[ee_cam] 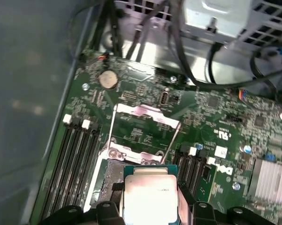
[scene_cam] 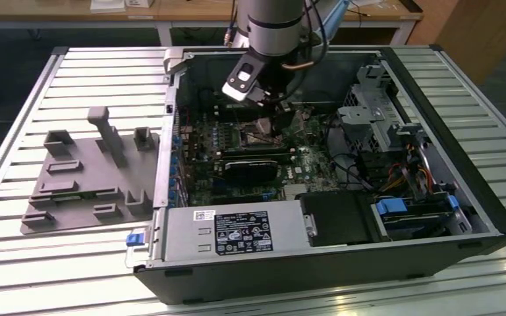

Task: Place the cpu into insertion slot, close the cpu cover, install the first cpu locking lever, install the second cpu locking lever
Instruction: 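Place the cpu into insertion slot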

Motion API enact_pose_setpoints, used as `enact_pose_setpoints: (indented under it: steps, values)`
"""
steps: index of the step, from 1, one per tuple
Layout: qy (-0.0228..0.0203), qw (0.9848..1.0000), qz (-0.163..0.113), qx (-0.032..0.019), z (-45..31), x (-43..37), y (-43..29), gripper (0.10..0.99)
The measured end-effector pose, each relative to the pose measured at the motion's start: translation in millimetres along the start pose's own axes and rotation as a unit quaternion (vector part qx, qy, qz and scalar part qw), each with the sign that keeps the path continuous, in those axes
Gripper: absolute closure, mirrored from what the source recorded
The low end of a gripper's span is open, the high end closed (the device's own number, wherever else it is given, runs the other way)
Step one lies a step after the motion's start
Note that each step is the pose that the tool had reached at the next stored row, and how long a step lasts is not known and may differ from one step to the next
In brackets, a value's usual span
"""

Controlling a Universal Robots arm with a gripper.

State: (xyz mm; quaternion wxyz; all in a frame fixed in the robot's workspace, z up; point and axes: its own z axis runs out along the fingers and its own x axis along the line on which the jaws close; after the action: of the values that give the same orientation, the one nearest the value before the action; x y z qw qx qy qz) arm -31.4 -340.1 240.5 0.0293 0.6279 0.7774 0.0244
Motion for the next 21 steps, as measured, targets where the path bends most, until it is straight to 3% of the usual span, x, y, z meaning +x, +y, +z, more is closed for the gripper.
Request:
enact_pose_setpoints:
  steps: [6, 13, 17, 21]
  values:
    - [-0.0041, 0.9985, 0.055, 0.0009, 2.0, 0.0, -0.2, 0.549]
    - [-0.0085, 0.9935, 0.113, 0.0018, 5.6, 0.3, -0.5, 0.549]
    - [-0.0091, 0.9925, 0.122, 0.0018, 7.5, 4.0, -0.1, 0.549]
    - [-0.0091, 0.9924, 0.122, 0.0019, 9.3, 8.3, -0.3, 0.549]
